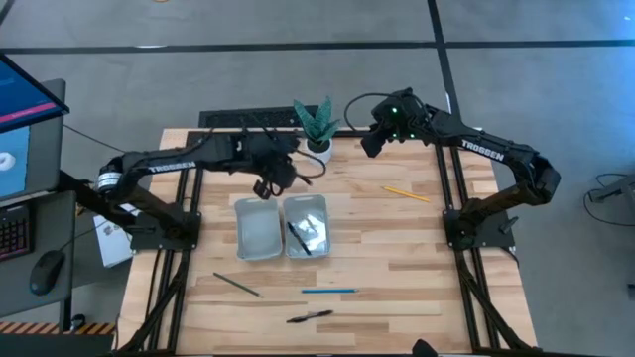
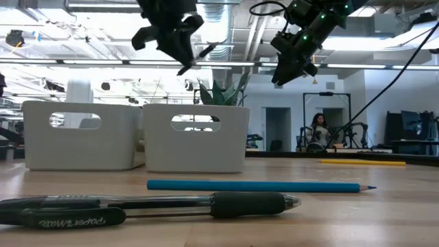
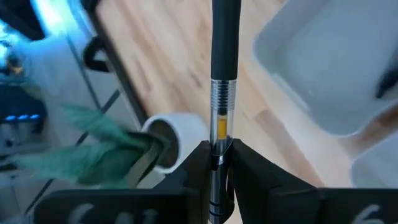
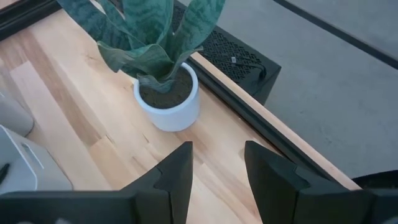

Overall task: Sort pens & pencils
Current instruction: Put the top black pen into the right gray bin

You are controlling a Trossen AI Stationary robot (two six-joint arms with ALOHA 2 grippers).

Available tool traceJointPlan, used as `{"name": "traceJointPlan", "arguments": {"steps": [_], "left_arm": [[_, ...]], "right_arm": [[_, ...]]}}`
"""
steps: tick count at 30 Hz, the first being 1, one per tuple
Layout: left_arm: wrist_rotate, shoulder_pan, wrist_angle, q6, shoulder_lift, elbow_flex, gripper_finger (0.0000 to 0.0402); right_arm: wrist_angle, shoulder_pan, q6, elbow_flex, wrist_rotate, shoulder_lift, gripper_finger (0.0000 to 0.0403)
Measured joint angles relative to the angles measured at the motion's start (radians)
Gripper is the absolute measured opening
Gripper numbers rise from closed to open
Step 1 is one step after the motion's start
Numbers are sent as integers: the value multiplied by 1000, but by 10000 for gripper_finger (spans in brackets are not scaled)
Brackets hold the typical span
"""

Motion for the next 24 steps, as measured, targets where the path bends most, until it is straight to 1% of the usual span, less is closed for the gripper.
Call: {"name": "traceJointPlan", "arguments": {"steps": [8,13,17,20,24], "left_arm": [[-24,-93,-2,74,109,0,40],[-20,-142,3,75,157,-1,40],[-4,-164,41,10,171,0,41],[3,-179,29,-36,181,0,41],[7,-202,-8,-85,229,-2,41]], "right_arm": [[-22,28,-9,0,-1,0,166],[-44,42,-8,0,-1,0,169],[-54,53,-9,0,0,0,168],[-61,60,-9,0,0,0,166],[-65,68,-9,0,-1,0,167]]}}
